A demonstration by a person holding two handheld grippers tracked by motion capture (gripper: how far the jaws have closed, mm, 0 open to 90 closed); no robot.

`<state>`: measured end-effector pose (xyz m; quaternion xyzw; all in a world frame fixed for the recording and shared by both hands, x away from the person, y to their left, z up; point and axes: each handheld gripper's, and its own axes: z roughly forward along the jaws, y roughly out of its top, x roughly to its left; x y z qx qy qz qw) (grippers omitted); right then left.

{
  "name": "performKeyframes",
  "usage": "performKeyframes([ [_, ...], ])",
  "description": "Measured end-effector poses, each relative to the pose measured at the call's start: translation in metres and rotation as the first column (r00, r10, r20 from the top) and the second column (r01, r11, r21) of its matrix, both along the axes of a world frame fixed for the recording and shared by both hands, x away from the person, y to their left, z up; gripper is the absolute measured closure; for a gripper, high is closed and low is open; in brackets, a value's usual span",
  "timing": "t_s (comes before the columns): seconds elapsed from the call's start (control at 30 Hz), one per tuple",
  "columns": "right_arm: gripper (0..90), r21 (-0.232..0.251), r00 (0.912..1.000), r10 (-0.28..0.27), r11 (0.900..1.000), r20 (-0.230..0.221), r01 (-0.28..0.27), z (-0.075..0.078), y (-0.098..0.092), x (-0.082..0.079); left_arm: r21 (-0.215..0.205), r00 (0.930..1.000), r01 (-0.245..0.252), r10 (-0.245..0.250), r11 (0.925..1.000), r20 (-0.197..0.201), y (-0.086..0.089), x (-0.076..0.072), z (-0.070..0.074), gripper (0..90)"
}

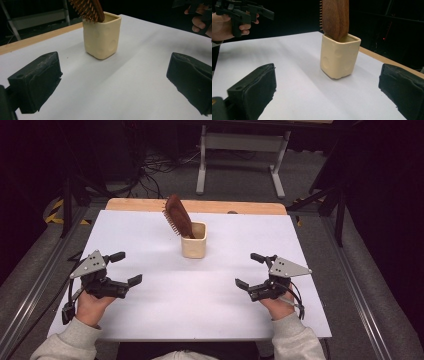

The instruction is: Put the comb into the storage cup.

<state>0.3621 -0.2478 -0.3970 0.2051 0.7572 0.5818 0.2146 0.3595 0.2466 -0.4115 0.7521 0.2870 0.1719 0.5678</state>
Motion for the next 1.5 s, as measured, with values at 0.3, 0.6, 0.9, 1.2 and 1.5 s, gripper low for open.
performKeyframes([
  [0.3,1.9,-0.008,0.9998,-0.013,1.0,-0.014,0.013,-0.01,-0.005,-0.002,-0.016,0.9993,0.003,-0.004,0.9999,-0.037,0.008,-0.003,-0.03,0.3],
  [0.6,1.6,0.012,0.9982,-0.03,0.999,-0.051,0.03,-0.027,-0.01,-0.005,-0.008,0.9996,-0.001,0.001,1.0,-0.03,0.013,-0.006,-0.052,0.3],
  [0.9,1.6,-0.002,0.9968,-0.044,0.999,-0.067,0.044,-0.039,-0.012,-0.007,0.005,0.9998,-0.005,0.006,1.0,-0.017,0.013,-0.006,-0.052,0.3],
  [1.2,1.5,-0.006,0.9974,-0.035,0.999,-0.063,0.035,-0.039,-0.01,-0.007,-0.043,0.9988,-0.013,0.011,0.999,-0.047,0.016,-0.007,-0.05,0.3],
  [1.5,1.5,-0.001,0.9976,-0.034,0.999,-0.061,0.034,-0.039,-0.01,-0.007,0.032,0.9998,-0.022,0.022,0.9992,0.004,0.013,-0.009,-0.047,0.7],
])
